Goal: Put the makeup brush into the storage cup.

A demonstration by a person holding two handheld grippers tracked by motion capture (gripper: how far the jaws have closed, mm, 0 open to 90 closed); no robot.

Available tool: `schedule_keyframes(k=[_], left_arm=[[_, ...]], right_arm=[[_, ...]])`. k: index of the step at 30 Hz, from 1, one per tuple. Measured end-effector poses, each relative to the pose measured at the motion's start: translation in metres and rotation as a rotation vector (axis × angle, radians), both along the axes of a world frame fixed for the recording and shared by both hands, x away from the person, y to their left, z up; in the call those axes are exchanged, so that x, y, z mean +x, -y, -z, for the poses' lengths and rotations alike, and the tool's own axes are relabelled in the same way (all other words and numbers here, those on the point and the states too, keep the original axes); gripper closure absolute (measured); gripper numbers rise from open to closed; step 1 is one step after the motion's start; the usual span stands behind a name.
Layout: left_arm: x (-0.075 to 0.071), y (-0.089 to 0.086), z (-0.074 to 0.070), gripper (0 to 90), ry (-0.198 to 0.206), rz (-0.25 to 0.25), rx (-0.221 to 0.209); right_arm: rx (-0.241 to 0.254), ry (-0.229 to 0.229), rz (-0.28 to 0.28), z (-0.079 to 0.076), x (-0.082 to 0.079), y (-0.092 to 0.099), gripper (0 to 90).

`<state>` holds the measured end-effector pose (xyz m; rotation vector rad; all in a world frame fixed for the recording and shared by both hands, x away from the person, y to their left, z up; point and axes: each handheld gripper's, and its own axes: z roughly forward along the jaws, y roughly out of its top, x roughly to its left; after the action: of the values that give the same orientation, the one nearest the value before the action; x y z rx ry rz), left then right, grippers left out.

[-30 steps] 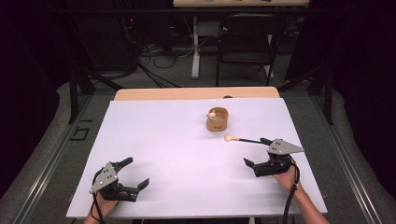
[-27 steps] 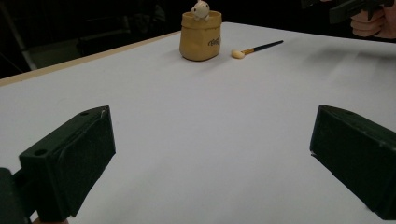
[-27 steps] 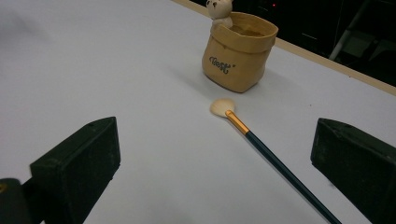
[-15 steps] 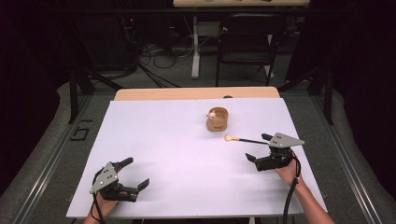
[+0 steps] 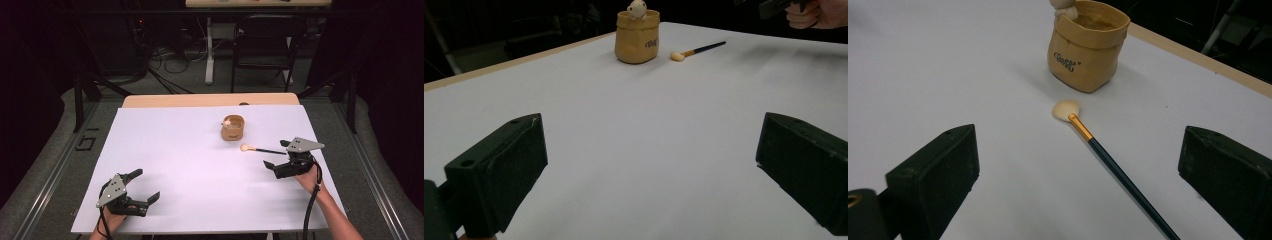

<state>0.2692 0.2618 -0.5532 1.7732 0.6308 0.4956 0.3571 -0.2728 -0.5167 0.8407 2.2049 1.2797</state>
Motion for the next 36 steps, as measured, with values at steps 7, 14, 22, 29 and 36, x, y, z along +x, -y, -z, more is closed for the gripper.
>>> schedule_keyframes(k=[7, 14, 22, 29, 36], left_arm=[[0.0, 0.001, 0.0, 0.0, -0.004, -0.002, 0.001], [0.0, 0.001, 0.0, 0.0, -0.005, -0.004, 0.004], [0.001, 0.002, 0.0, 0.0, -0.003, -0.009, 0.009], [0.001, 0.002, 0.0, 0.0, -0.005, -0.007, 0.008], [0.001, 0.002, 0.001, 0.0, -0.008, 0.009, 0.006]], right_arm=[[-0.018, -0.031, -0.014, -0.001, 0.007, 0.002, 2.7], [-0.062, -0.077, -0.048, -0.006, 0.017, 0.003, 1.7], [-0.106, -0.107, -0.063, -0.015, 0.029, 0.004, 1.2], [-0.161, -0.17, -0.099, -0.02, 0.042, 0.003, 0.0], [-0.2, -0.194, -0.107, -0.025, 0.054, 0.004, 0.0]])
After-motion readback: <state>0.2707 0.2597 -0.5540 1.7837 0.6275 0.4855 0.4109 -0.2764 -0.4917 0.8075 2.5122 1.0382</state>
